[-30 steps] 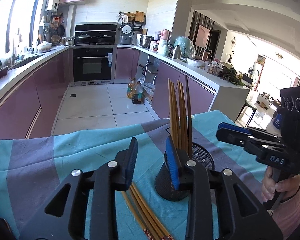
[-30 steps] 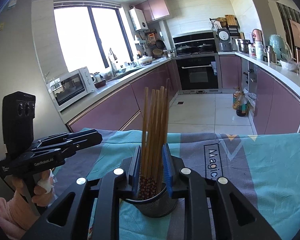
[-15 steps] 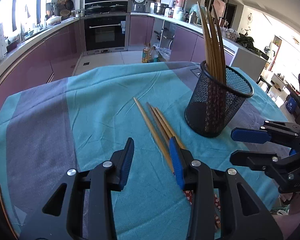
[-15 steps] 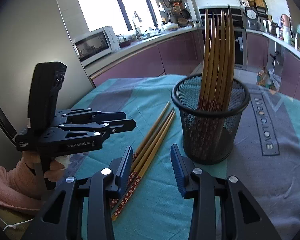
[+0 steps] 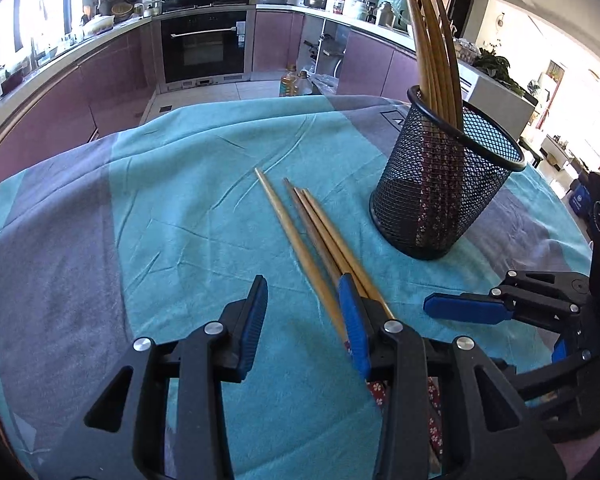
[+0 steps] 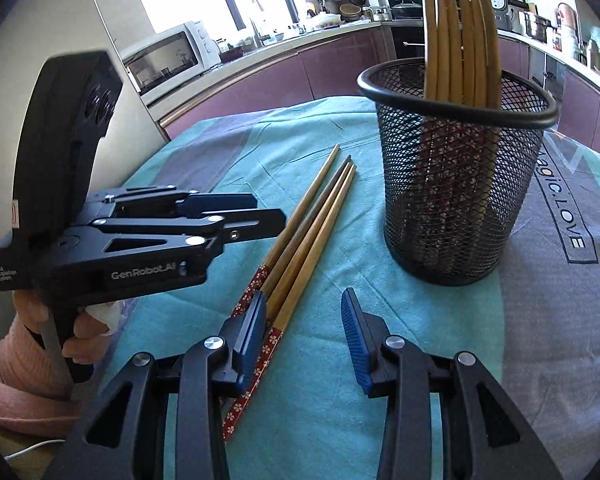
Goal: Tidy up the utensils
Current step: 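Withdraw both tools from the cup toward the remaining chopsticks, then grasp a chopstick with the left tool while the right tool grasps another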
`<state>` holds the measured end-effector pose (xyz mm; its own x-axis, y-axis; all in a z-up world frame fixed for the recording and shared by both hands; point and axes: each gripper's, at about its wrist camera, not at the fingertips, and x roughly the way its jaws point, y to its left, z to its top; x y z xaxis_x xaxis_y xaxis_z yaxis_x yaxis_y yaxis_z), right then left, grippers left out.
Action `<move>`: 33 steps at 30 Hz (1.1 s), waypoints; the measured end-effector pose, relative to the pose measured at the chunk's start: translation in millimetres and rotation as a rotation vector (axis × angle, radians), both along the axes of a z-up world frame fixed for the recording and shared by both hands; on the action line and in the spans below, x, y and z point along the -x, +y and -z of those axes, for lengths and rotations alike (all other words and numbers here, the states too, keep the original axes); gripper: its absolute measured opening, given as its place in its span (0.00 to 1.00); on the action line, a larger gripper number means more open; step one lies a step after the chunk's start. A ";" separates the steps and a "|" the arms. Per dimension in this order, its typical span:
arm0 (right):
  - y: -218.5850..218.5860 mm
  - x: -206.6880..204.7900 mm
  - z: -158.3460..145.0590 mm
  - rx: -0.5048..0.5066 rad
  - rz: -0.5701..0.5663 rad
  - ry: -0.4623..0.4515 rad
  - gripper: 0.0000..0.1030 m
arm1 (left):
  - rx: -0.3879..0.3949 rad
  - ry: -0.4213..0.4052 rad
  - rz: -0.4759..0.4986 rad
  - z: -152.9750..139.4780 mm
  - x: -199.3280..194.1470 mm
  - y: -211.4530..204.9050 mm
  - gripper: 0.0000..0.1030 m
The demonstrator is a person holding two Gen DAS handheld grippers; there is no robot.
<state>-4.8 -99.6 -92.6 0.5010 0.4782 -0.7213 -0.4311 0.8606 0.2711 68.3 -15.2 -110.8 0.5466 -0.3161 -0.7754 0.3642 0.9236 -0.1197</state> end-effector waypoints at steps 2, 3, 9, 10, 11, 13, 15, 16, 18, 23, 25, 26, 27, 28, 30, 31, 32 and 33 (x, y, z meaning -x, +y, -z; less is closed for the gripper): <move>2.8 -0.8 0.3 0.017 0.001 -0.006 0.36 | -0.018 0.007 -0.002 2.5 -3.0 -3.7 0.36; 5.6 -1.5 0.8 0.025 0.001 -0.009 0.36 | -0.021 0.012 -0.003 2.8 -4.3 -4.4 0.34; 7.9 -3.0 2.2 0.055 0.005 -0.016 0.33 | -0.014 0.034 0.002 5.8 -9.1 -3.2 0.33; 7.3 -3.6 2.0 0.057 0.008 -0.015 0.32 | -0.015 0.036 0.006 5.7 -9.0 -3.5 0.32; 6.2 -3.7 1.7 0.058 0.010 -0.015 0.31 | -0.017 0.037 0.009 6.0 -8.6 -3.7 0.30; 3.5 -3.7 1.0 0.071 0.017 -0.014 0.30 | -0.020 0.043 0.017 6.9 -7.9 -2.4 0.24; 1.4 -4.2 0.6 0.078 0.024 -0.012 0.29 | -0.027 0.043 0.020 8.8 -4.2 1.2 0.21; 1.1 -4.7 0.4 0.082 0.027 -0.010 0.29 | -0.026 0.046 0.021 8.9 -3.1 2.6 0.21; 1.3 -5.6 -0.1 0.093 0.025 -0.010 0.29 | -0.027 0.049 0.024 8.9 -0.3 4.3 0.20; 8.9 -14.9 1.5 0.113 0.030 -0.014 0.29 | -0.041 0.045 0.017 8.2 -4.3 1.5 0.21; 12.3 -20.7 1.7 0.118 0.033 -0.017 0.28 | -0.042 0.045 0.011 8.1 -7.5 0.4 0.21; 12.7 -21.7 2.0 0.120 0.033 -0.018 0.28 | -0.042 0.046 0.008 7.9 -9.8 0.3 0.21; 13.7 -23.5 2.2 0.124 0.032 -0.018 0.27 | -0.041 0.049 0.007 8.5 -11.6 -0.4 0.21; 14.9 -25.8 2.3 0.129 0.036 -0.019 0.26 | -0.041 0.050 0.005 8.6 -13.5 -0.9 0.21; 15.4 -28.1 2.8 0.134 0.041 -0.020 0.21 | -0.042 0.049 0.001 8.7 -16.2 -1.6 0.20; 15.4 -29.2 3.0 0.131 0.045 -0.019 0.20 | -0.044 0.047 -0.006 8.8 -16.8 -1.6 0.19; 14.2 -29.8 3.2 0.124 0.050 -0.015 0.16 | -0.047 0.045 -0.013 8.8 -17.1 -1.5 0.16; 12.6 -29.9 3.6 0.117 0.055 -0.012 0.11 | -0.043 0.045 -0.017 8.8 -17.7 -0.8 0.12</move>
<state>25.1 -87.1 -96.2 0.5328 0.3631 -0.7644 -0.3852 0.9083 0.1631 86.0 -16.0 -119.6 0.5155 -0.2732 -0.8122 0.3440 0.9341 -0.0959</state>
